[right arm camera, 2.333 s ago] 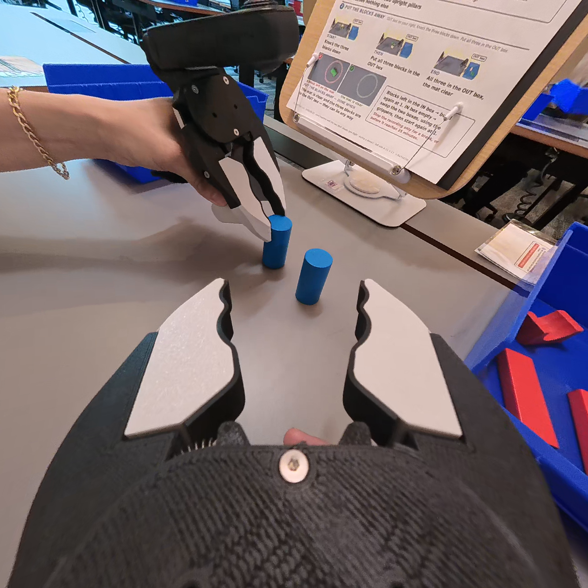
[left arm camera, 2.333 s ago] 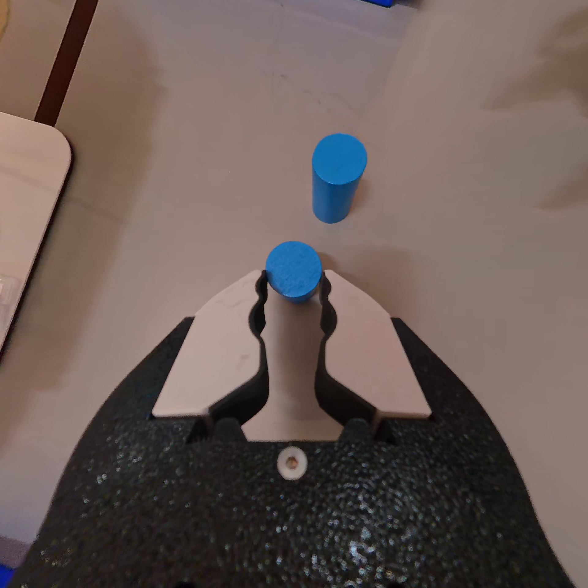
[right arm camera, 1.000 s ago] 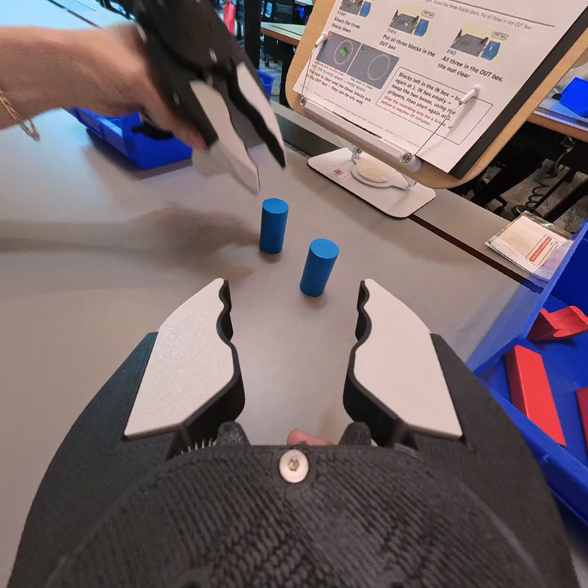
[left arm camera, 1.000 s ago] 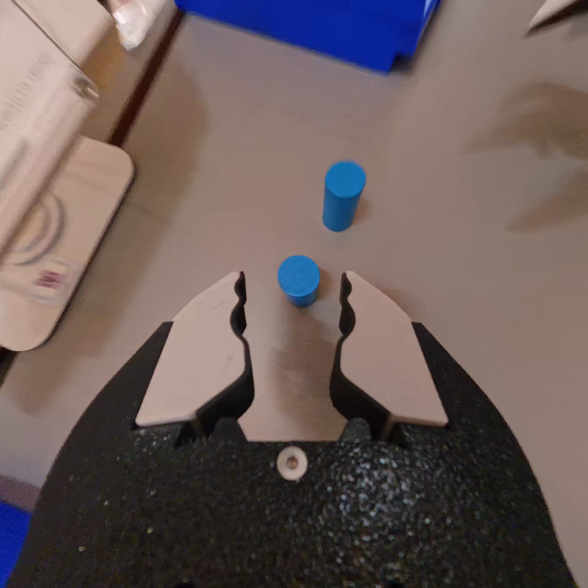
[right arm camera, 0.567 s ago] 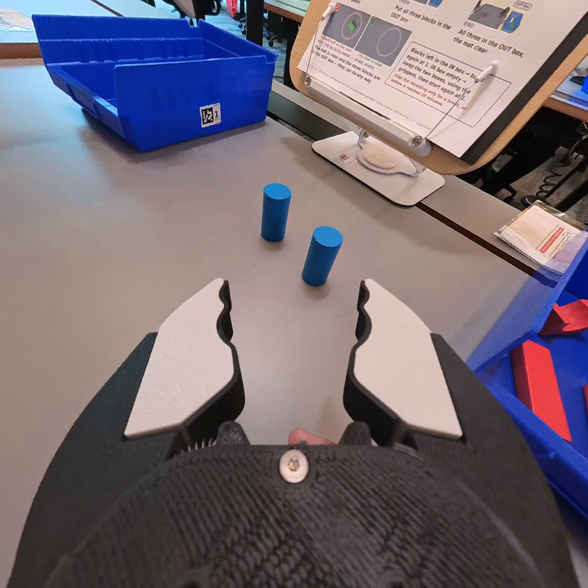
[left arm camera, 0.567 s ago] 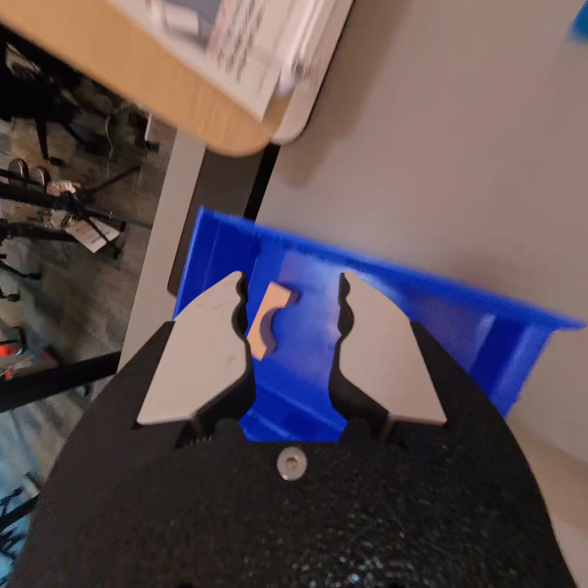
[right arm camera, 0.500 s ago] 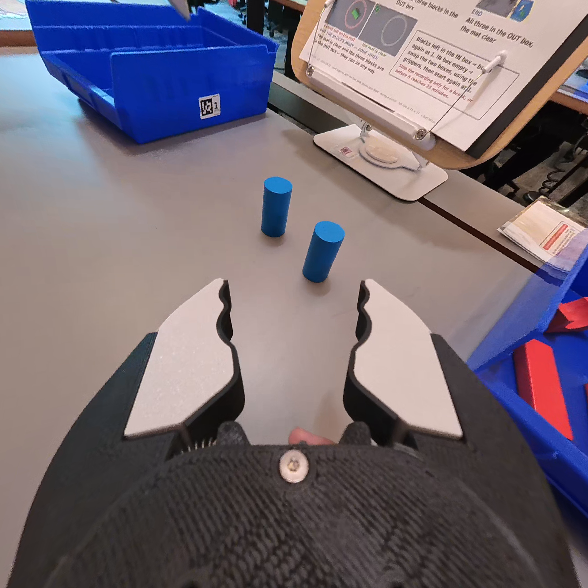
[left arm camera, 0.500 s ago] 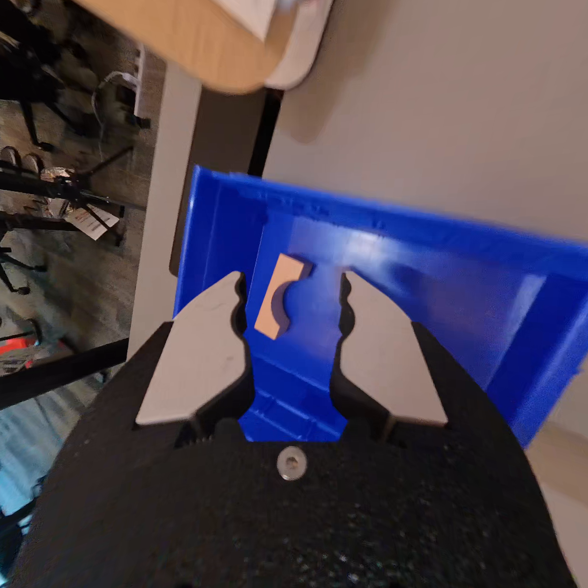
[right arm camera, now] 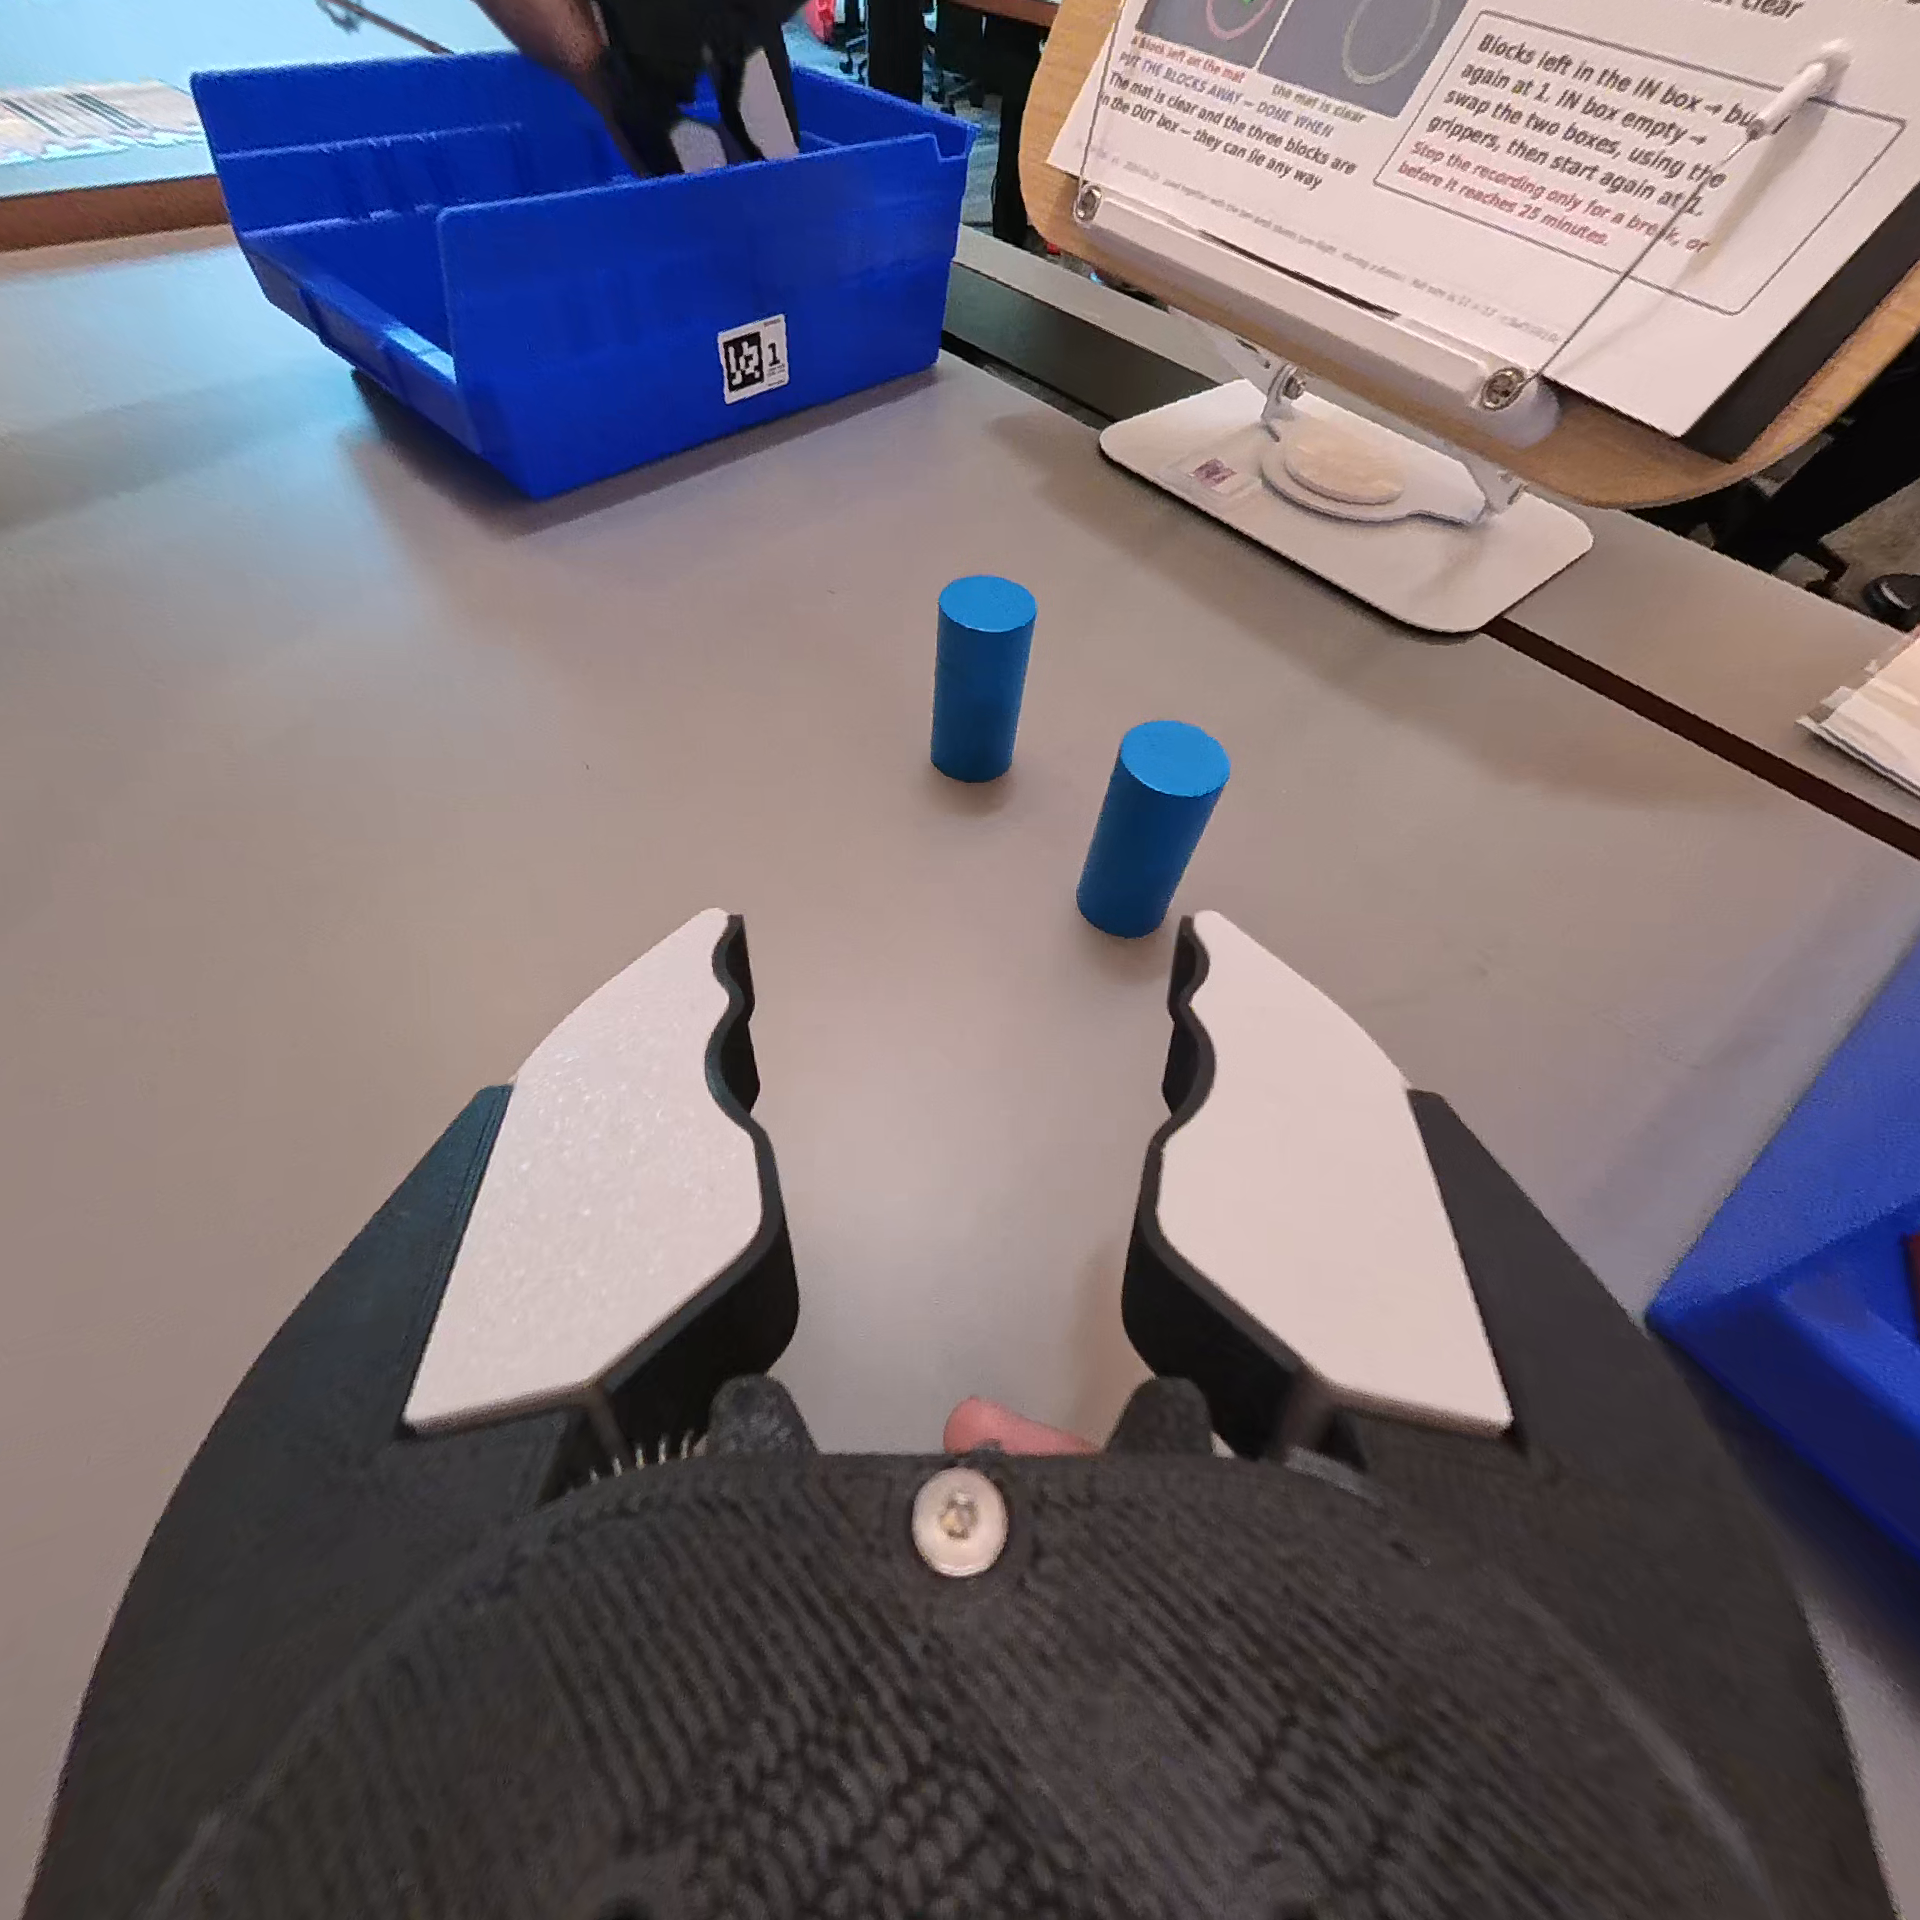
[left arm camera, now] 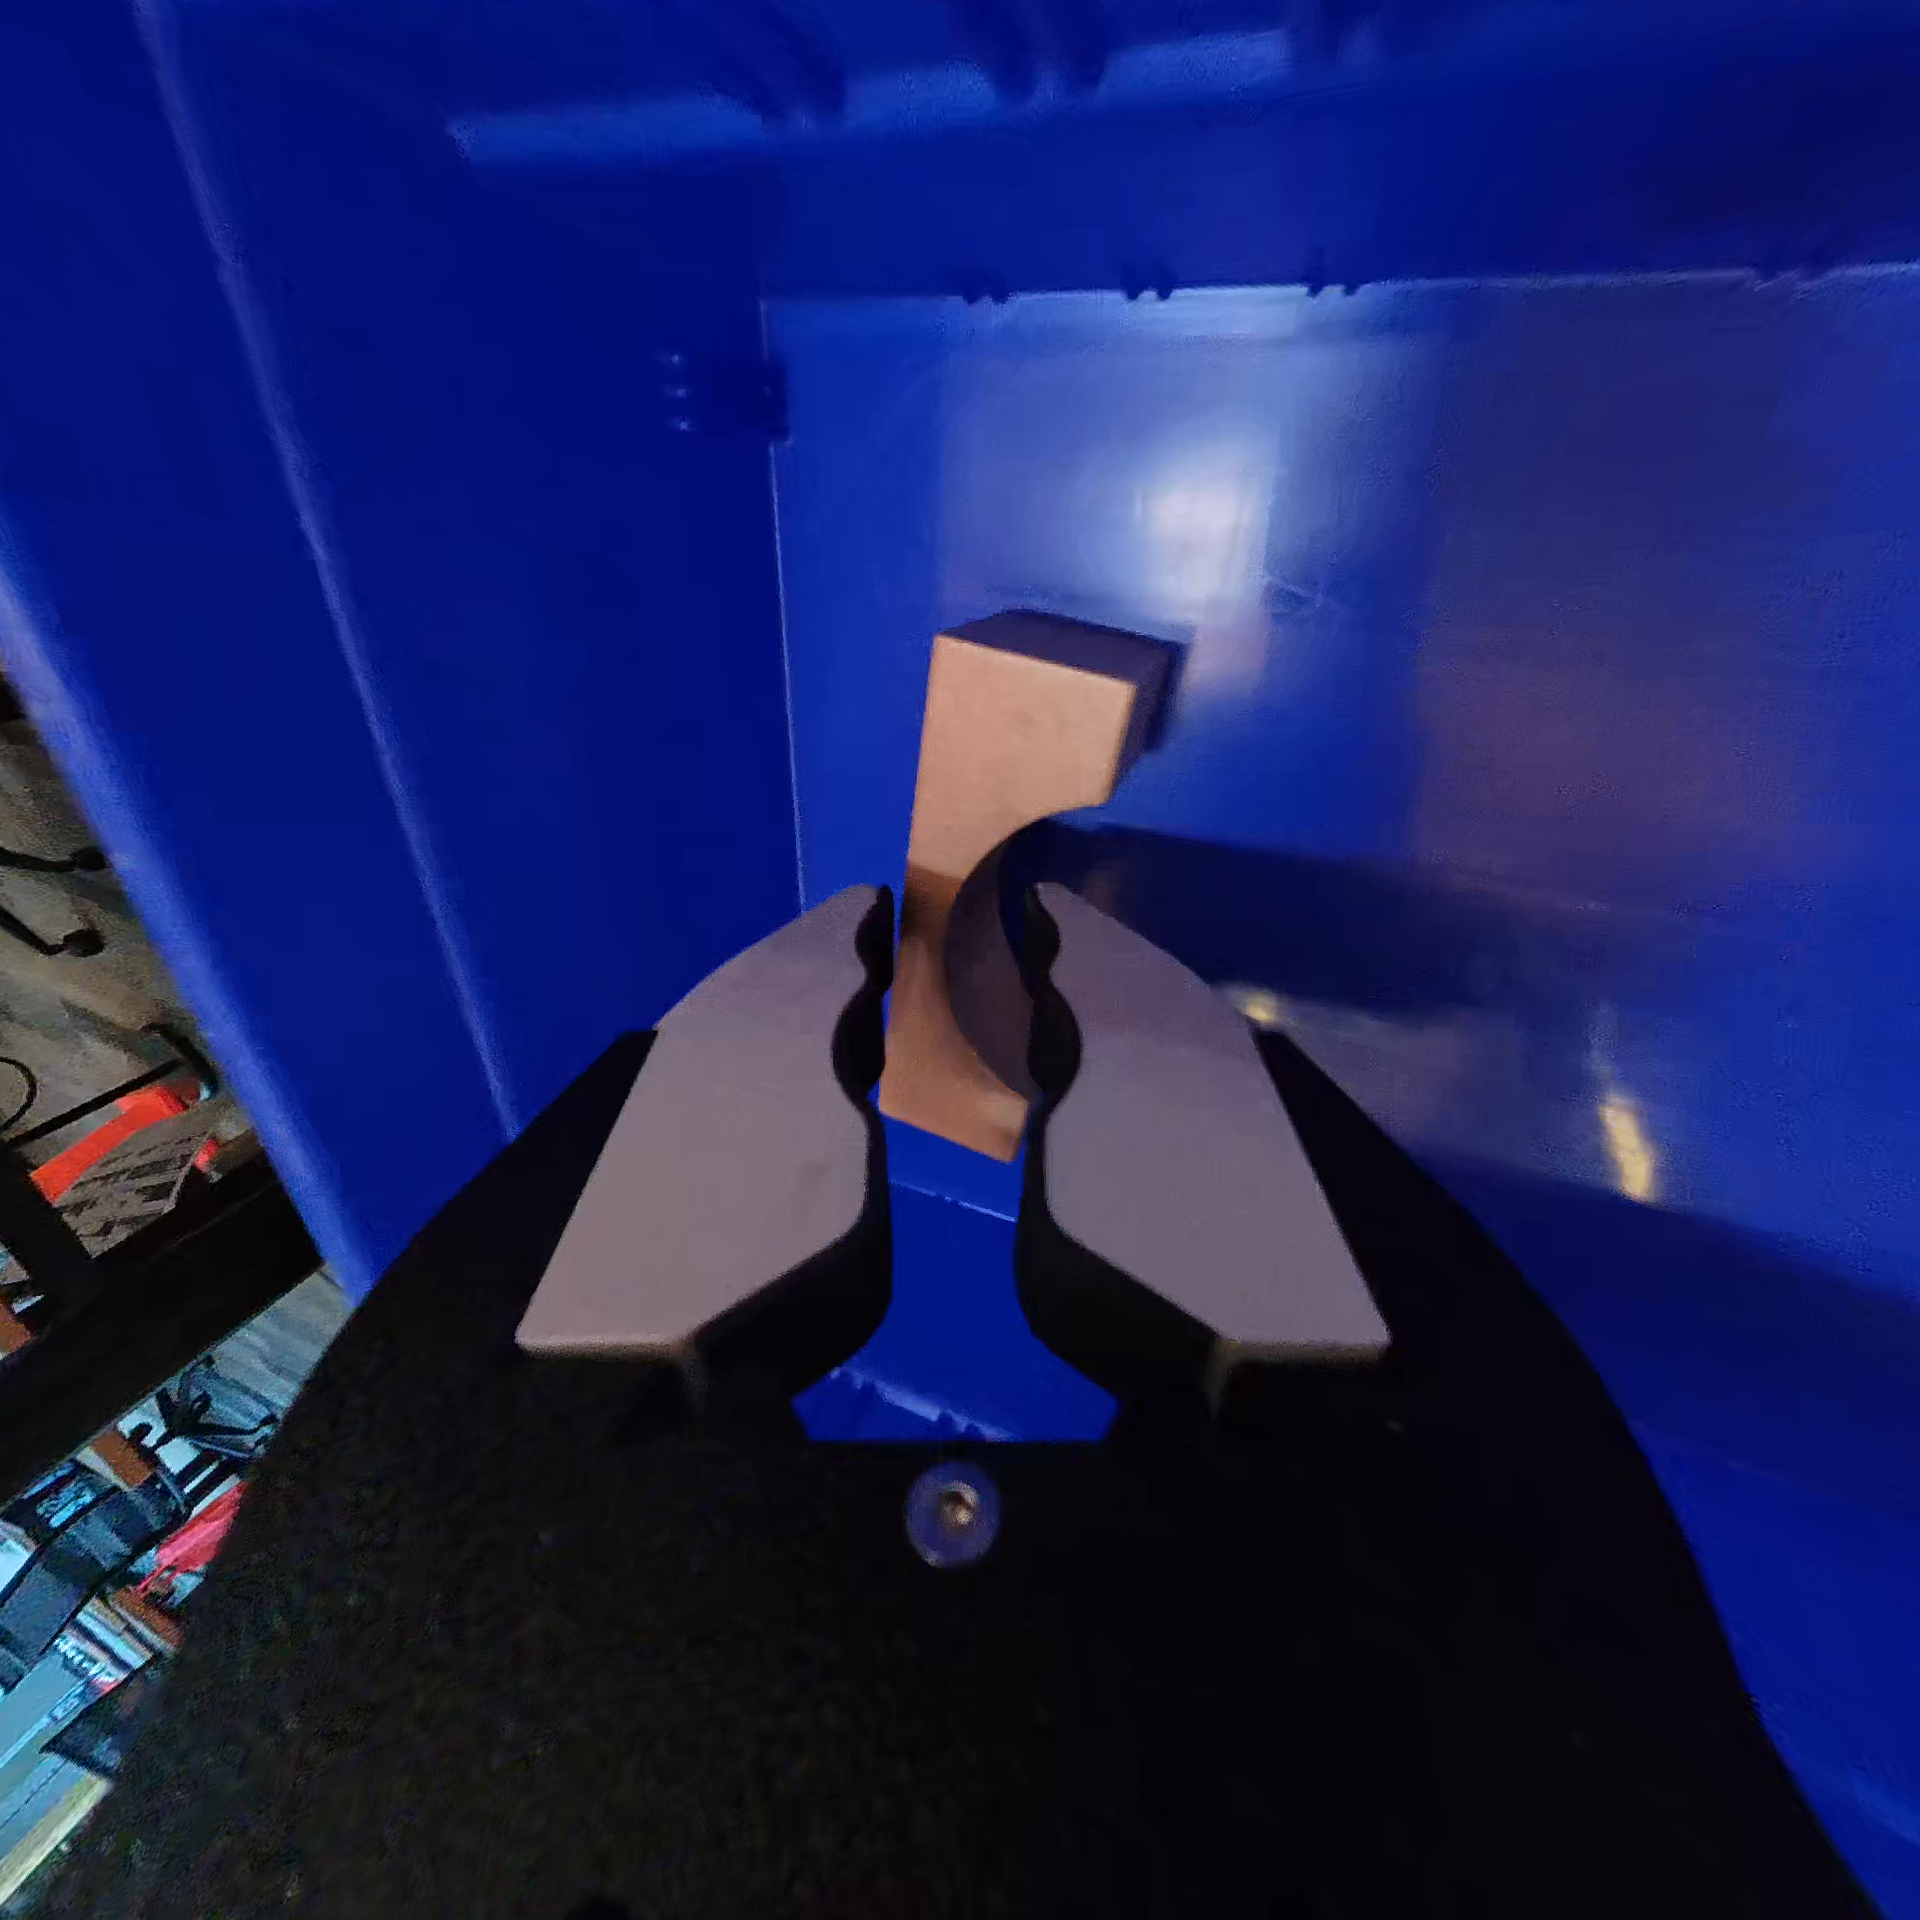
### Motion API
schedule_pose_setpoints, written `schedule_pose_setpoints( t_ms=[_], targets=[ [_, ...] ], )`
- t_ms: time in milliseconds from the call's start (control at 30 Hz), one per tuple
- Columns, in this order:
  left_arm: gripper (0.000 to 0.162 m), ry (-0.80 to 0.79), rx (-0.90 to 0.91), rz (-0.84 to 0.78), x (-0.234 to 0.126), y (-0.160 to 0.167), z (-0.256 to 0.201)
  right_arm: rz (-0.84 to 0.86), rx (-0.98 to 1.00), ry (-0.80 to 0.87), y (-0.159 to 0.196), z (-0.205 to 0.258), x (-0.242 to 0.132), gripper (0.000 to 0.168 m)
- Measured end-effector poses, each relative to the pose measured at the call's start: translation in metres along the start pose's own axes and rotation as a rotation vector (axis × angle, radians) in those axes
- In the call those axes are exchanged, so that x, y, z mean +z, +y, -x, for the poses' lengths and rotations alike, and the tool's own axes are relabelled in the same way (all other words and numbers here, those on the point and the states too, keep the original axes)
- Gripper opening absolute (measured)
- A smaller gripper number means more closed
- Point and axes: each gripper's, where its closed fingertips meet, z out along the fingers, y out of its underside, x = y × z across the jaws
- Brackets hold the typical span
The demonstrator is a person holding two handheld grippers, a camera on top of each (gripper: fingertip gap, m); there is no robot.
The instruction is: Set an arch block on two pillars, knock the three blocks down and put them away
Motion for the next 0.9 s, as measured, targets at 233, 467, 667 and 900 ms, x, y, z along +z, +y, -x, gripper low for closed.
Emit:
schedule_pose_setpoints(
  t_ms=[233, 467, 667, 900],
  targets=[
    [0.011, -0.065, -0.053, 0.073, 0.003, 0.004, 0.007, 0.006, -0.001, -0.006, -0.006, 0.001, 0.007, 0.079],
    [0.01, -0.344, -0.06, -0.05, -0.084, -0.033, 0.012, -0.109, 0.051, -0.003, -0.057, 0.003, 0.013, 0.078],
    [0.01, -0.677, 0.099, -0.213, -0.196, -0.127, -0.037, -0.214, 0.05, -0.045, -0.126, 0.015, 0.024, 0.074],
    [0.01, -0.87, 0.23, -0.458, -0.266, -0.25, -0.131, -0.244, 0.065, -0.135, -0.163, 0.039, 0.047, 0.07]
  ],
)
